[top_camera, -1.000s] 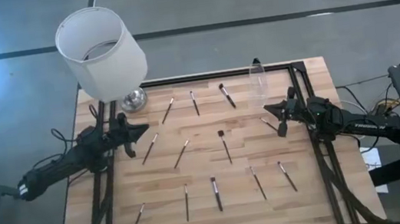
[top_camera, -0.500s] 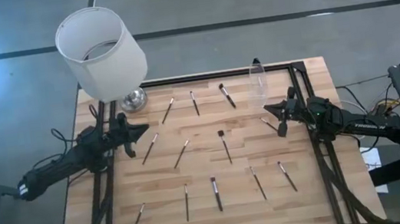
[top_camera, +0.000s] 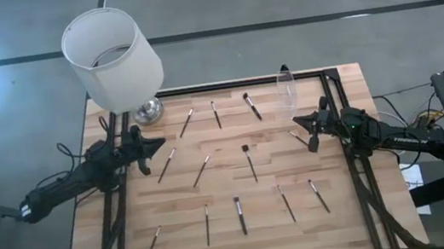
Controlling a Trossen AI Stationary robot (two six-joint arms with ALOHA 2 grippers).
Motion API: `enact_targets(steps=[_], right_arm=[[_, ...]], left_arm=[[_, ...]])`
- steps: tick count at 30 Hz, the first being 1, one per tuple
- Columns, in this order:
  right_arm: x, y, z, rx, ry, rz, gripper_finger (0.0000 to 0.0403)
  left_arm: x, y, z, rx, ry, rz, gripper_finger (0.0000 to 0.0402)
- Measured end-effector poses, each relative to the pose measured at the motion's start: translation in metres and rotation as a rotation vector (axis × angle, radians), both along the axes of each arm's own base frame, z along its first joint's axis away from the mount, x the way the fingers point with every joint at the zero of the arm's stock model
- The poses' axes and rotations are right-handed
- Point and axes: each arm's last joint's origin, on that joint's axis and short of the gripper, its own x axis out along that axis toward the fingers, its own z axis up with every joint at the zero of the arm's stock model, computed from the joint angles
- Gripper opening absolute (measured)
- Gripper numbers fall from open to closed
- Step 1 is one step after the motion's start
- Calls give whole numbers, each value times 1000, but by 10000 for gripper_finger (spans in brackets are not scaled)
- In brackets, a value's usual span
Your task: Put items in baskets/containers
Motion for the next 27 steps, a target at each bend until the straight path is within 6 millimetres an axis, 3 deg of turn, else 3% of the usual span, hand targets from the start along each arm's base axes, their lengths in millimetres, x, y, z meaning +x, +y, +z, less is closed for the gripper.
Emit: enact_targets(steps=[8,16,23,27], right_arm=[[0,0,2,-4,-14,0,9],[1,0,9,177,-193,-23,9],[-1,0,35,86,-440,11,8],[-1,2,39,56,-458,45,8]], left_arm=[[0,0,0,0,0,0,0],[0,0,0,0,0,0,0],[0,0,0,0,0,0,0],[0,0,0,0,0,0,0]])
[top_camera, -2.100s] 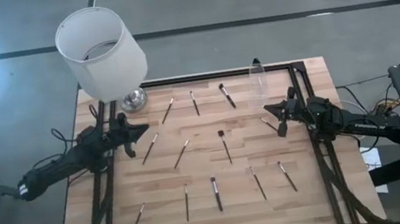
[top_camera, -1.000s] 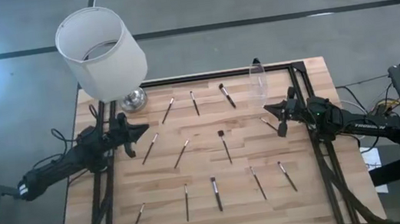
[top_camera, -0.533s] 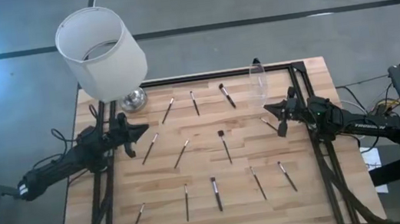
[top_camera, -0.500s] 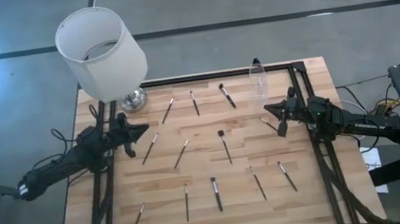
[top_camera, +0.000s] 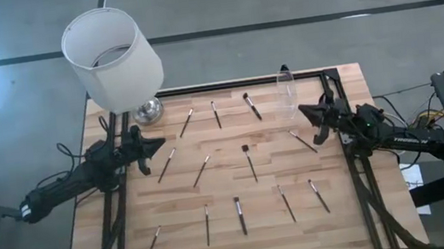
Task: Put items in baskets/containers
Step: Put the eyeshadow brush into the transparent organizer
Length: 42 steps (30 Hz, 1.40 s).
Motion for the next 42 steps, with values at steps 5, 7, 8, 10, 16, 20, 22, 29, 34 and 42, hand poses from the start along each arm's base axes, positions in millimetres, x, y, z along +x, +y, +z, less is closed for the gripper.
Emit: enact_targets(steps=[5,7,8,10,16,20,22,29,34,42], right_arm=[[2,-1,13,39,104,0,8],[4,-1,20,93,162,8,8],[5,-1,21,121,193,7,8],[8,-2,22,166,258,10,8],[18,-4,11,271,407,-11,8],[24,-5,-1,310,515,-14,8],[23,-5,-6,344,629,-26,8],[29,-5,-7,472,777,-22,8],[38,-11,-14,524,876,-106,9],[56,-18,-30,630,1027,-156,58]], left_arm=[[0,0,0,0,0,0,0],[0,0,0,0,0,0,0],[0,0,0,0,0,0,0],[0,0,0,0,0,0,0],[0,0,0,0,0,0,0],[0,0,0,0,0,0,0],[0,0,0,0,0,0,0],[0,0,0,0,-1,0,0],[0,0,0,0,0,0,0],[0,0,0,0,0,0,0]])
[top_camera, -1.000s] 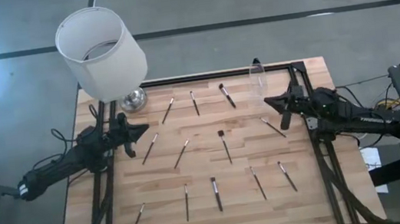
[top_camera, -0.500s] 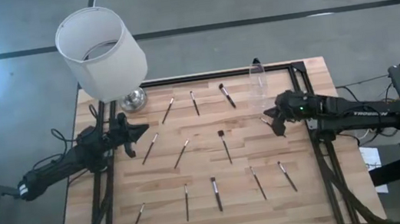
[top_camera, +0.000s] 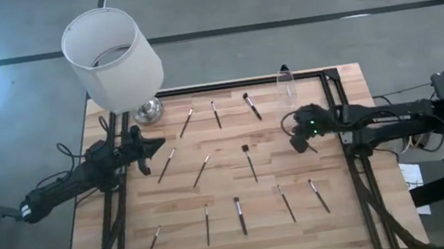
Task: Put items in baskets/containers
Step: Put the eyeshadow brush into the transparent organizer
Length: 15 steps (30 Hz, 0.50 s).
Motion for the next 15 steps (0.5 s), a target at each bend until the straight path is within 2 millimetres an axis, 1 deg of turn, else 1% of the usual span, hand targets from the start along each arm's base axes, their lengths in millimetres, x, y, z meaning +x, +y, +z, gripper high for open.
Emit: enact_targets(steps=[4,7,11,15], right_arm=[[8,-7,-4,42,48,-23,99],[12,-14,-8,65,115,-55,118],[17,-23,-14,86,176,-84,124],[24,-30,-22,126,223,-90,115]], left_arm=[[0,0,0,0,0,0,0],[0,0,0,0,0,0,0],[0,0,0,0,0,0,0],[0,0,0,0,0,0,0]])
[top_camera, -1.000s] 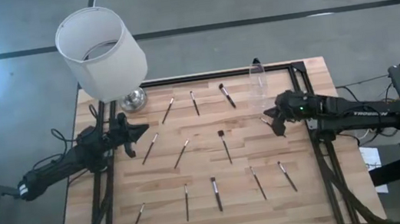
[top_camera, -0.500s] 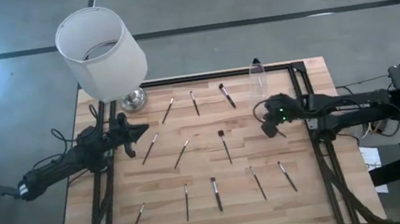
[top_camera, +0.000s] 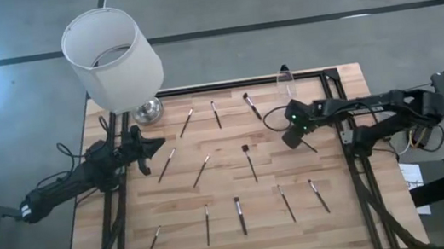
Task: Put items in baskets/containers
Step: Put the eyeshadow brush into the transparent organizer
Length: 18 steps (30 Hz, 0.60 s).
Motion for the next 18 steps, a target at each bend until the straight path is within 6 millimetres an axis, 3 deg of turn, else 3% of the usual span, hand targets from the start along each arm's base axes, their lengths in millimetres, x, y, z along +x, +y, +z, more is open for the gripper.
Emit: enact_targets(steps=[10,18], right_arm=[[15,-11,-12,86,82,20,85],[16,-10,-7,109,61,-16,20]], left_arm=[[0,0,0,0,0,0,0],[0,0,0,0,0,0,0]])
